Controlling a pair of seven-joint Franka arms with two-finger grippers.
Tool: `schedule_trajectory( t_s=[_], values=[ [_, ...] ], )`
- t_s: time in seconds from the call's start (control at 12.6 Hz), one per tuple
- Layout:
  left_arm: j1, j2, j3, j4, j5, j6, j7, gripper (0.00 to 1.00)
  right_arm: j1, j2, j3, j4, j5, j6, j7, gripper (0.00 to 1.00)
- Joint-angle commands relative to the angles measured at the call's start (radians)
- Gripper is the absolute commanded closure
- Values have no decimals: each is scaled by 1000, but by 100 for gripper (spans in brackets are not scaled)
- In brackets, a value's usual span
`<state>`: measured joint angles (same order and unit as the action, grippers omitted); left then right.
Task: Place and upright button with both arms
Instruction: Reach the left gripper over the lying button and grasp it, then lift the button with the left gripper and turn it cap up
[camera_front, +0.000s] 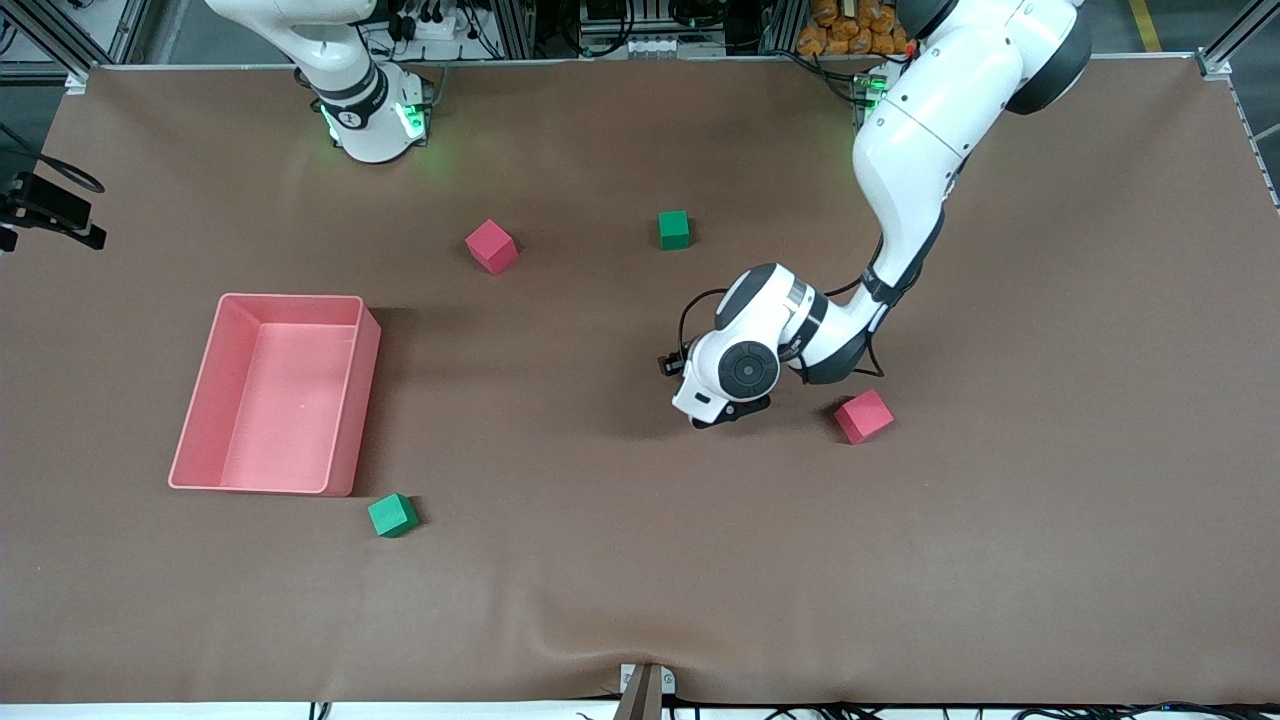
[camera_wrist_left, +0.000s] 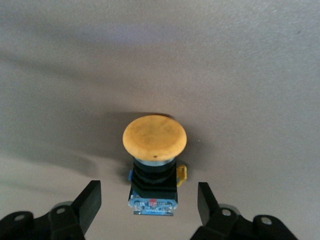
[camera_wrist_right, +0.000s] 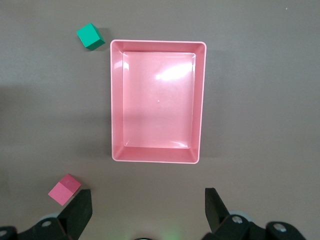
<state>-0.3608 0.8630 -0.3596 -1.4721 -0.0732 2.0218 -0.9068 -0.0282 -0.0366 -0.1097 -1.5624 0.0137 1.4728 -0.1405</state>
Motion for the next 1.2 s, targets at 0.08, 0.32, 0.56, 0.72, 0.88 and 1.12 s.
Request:
schedule_trajectory(
  t_s=[0.08, 0.32, 0.56, 0.72, 0.88, 1.12],
  values=[
    [-4, 4, 2, 1, -14, -5, -12, 20, -18, -5, 12, 2, 11, -6, -8, 0],
    [-4, 8, 2, 1, -17, -5, -27, 63, -15, -3, 12, 2, 11, -5, -8, 0],
    [-6, 8, 2, 7, -17, -5, -89, 100, -18, -5, 12, 2, 11, -8, -8, 0],
    [-27, -10, 2, 13, 0, -5, -110, 100, -18, -3, 12, 2, 11, -8, -8, 0],
    [-78, -38, 11, 41, 9, -5, -124, 100, -15, -3, 12, 2, 11, -8, -8, 0],
    [-185, -42, 14, 185, 139, -3, -232, 100, -15, -3, 12, 2, 11, -8, -7, 0]
  ],
)
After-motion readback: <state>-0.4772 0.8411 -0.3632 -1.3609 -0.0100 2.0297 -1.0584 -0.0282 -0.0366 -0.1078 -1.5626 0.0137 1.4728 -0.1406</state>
